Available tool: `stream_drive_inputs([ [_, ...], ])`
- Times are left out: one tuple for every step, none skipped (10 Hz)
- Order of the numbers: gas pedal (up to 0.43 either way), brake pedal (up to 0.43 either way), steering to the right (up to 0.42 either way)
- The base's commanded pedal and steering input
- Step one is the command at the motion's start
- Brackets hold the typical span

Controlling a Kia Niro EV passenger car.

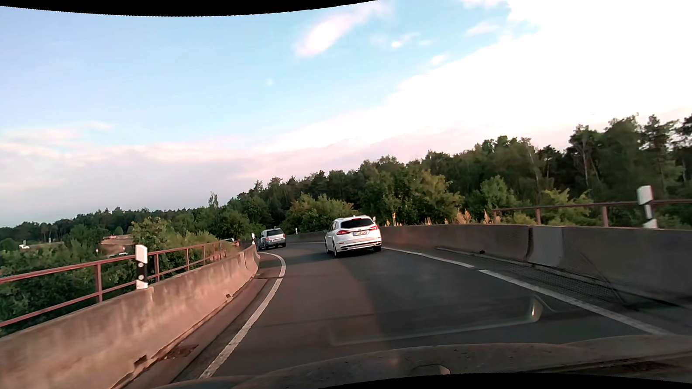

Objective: Follow the waypoints while adhering to traffic rules and regulations

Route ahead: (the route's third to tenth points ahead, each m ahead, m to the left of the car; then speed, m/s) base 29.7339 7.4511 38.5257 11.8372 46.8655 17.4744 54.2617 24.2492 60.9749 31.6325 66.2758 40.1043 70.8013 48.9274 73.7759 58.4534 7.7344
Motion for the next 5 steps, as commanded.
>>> stream_drive_inputs([
  [0.000, 0.000, -0.068],
  [0.000, 0.000, -0.068],
  [0.000, 0.000, -0.068],
  [0.000, 0.000, -0.068],
  [0.000, 0.000, -0.068],
])
